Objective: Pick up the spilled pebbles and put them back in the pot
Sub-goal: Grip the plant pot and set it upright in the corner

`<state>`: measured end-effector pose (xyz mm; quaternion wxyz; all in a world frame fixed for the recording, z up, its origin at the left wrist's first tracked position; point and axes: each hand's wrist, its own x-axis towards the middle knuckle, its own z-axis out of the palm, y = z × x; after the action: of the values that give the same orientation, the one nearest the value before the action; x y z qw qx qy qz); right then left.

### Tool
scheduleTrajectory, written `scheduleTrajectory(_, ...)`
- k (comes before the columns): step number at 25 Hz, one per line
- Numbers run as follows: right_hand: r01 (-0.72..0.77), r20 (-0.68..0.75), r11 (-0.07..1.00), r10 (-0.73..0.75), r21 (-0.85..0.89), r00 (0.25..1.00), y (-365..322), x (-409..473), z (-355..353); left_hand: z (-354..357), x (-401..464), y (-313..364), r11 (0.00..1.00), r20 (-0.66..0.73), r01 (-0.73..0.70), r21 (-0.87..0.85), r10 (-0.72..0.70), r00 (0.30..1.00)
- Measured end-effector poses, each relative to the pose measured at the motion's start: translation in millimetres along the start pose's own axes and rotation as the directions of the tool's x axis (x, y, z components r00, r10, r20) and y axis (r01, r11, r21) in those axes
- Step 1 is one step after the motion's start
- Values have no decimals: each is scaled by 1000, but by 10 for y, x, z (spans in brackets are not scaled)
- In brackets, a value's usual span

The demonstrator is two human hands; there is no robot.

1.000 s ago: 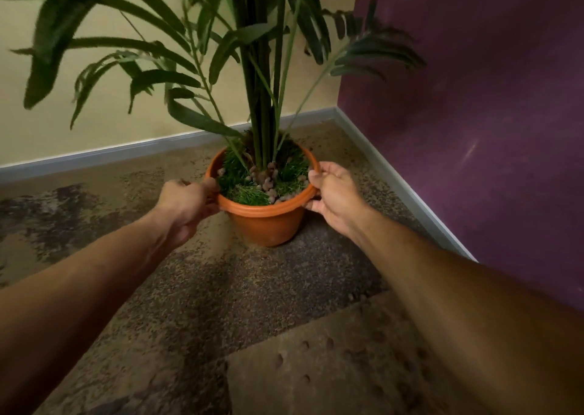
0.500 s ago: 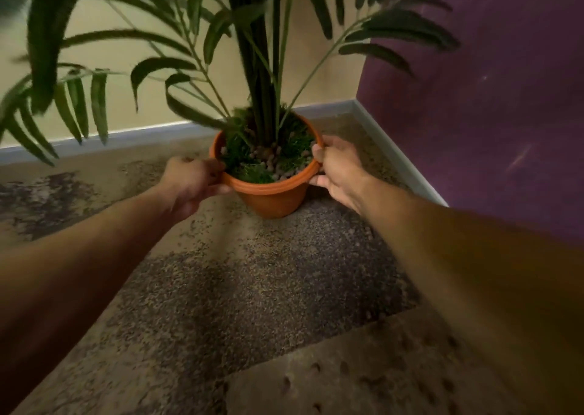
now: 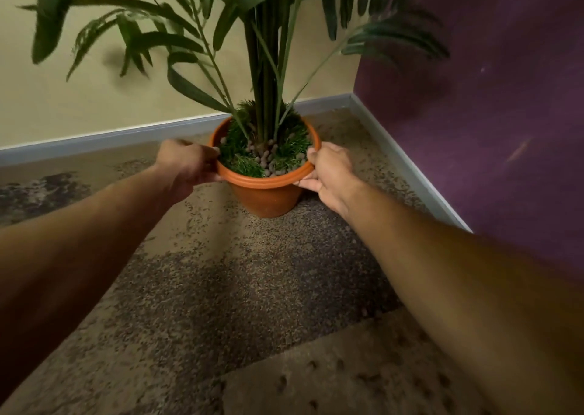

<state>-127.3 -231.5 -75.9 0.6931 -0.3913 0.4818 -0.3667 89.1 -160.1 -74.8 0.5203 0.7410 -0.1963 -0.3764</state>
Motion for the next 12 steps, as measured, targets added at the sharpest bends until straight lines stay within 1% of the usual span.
scheduleTrajectory(2, 4, -1, 1000, -4, 16, 1000, 9, -47, -16, 24, -28, -22, 1000, -27, -14, 11, 15, 1000)
scheduleTrajectory(3, -4, -5, 1000, 4, 26, 1000, 10, -64, -15, 20, -55, -41, 999, -47, -32, -13, 31, 998)
scheduleTrajectory(6, -36, 18, 998, 35, 45, 999, 13, -116, -46, 17, -268, -211, 965, -74, -64, -254, 47, 996)
scheduleTrajectory(7, -43, 33, 998, 42, 54, 999, 38, -144, -72, 32, -376, -352, 968, -110, -95, -232, 71, 991)
scheduleTrajectory(8, -45, 34, 998, 44, 39, 998, 93, -163, -112, 58, -488, -533, 987, -158, -143, -69, 130, 979)
scheduleTrajectory(9, -31, 11, 1000, 31, -1, 999, 177, -177, -172, 96, -593, -745, 968, -169, -193, 160, 219, 961)
scheduleTrajectory(10, 2, -33, 997, -5, -71, 999, 273, -199, -240, 143, -710, -950, 901, -115, -249, 356, 307, 945)
scheduleTrajectory(11, 44, -75, 986, -57, -161, 996, 374, -212, -323, 210, -820, -1121, 818, -2, -325, 475, 371, 929)
scheduleTrajectory(12, 80, -102, 962, -111, -263, 989, 466, -224, -416, 293, -915, -1258, 738, 145, -420, 528, 408, 901)
